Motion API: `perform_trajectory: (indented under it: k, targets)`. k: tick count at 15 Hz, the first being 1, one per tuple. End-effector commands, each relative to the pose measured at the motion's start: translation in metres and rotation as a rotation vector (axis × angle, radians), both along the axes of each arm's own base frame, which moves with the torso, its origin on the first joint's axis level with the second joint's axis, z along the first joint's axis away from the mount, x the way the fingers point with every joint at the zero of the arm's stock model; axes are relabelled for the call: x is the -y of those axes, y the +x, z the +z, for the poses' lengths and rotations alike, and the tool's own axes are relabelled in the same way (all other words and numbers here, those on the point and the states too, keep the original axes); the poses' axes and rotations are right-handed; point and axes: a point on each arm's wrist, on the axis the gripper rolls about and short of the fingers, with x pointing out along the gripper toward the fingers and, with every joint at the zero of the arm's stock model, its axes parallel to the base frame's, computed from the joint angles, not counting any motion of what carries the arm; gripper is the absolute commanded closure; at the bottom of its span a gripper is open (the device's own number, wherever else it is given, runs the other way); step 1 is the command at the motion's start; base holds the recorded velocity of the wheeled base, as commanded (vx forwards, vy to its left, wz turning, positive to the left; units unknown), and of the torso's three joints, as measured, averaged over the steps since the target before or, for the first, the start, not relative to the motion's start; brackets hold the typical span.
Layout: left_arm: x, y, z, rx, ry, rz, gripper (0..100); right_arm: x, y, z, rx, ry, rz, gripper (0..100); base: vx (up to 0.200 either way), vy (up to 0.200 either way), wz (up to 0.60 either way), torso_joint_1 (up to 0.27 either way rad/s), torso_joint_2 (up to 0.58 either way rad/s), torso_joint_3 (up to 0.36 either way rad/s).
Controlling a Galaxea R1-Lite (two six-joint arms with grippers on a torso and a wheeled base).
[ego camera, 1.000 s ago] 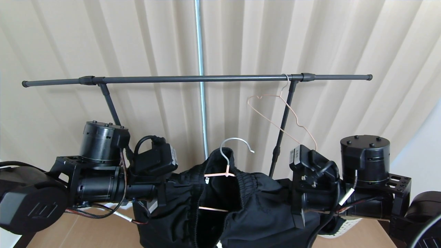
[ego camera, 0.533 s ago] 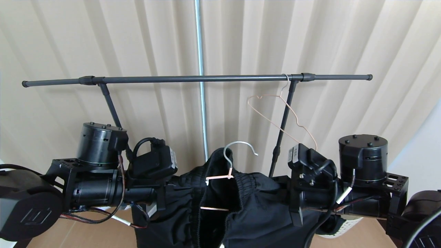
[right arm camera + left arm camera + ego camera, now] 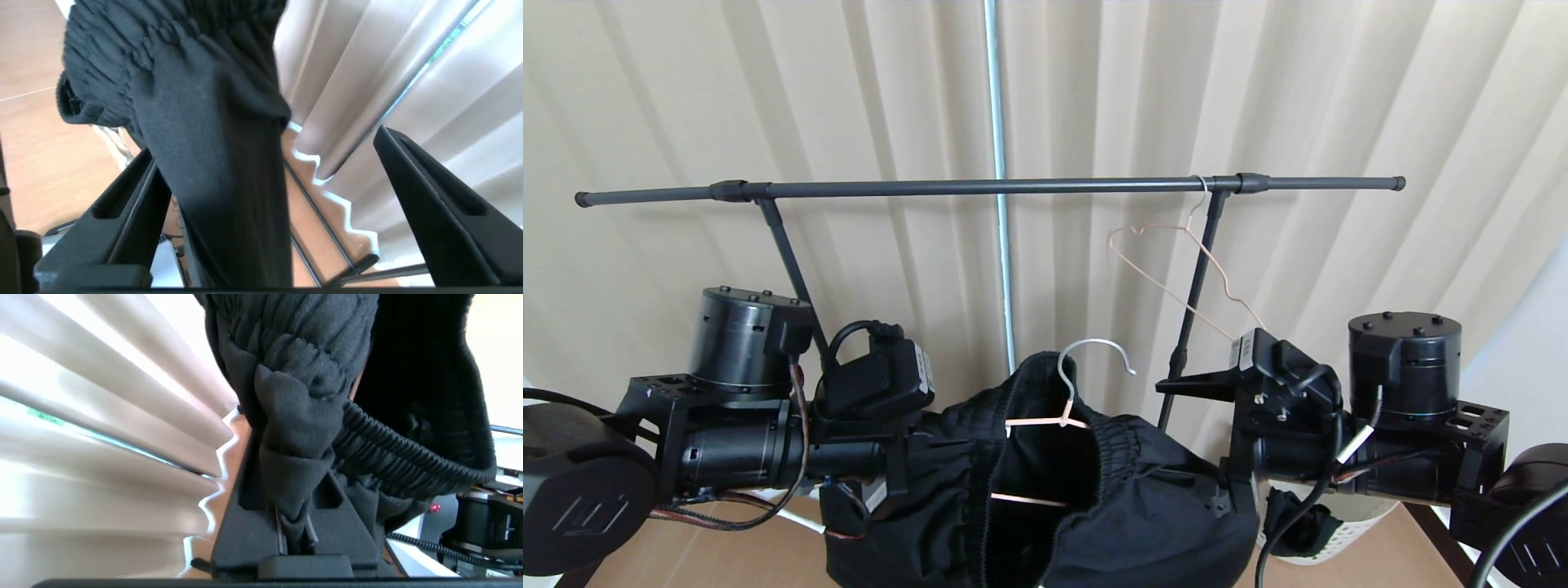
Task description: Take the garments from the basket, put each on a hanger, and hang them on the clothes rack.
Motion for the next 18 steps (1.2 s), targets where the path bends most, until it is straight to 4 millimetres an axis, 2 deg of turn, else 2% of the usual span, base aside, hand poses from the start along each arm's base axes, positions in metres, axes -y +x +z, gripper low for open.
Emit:
perform_trajectory:
  k: [1,6,11,18]
  targets:
    - [-0.006,-0.003,0.002,0.007,-0.003,0.017,100,0.003,-0.002,0.003,0.011,0.003,0.001,0,0.000,0.000,0.00,0.000,0.00,0.000]
    - [-0.020,-0.008,0.009,0.033,-0.014,0.058,100,0.017,0.006,-0.003,0.058,-0.031,0.014,0,0.000,0.000,0.00,0.000,0.00,0.000]
    - [-0.023,-0.010,0.013,0.035,-0.029,0.077,100,0.017,0.007,-0.019,0.099,-0.111,0.057,0,0.000,0.000,0.00,0.000,0.00,0.000]
    - [-0.028,-0.013,0.017,0.051,-0.034,0.096,100,0.021,0.009,-0.027,0.109,-0.146,0.063,0,0.000,0.000,0.00,0.000,0.00,0.000]
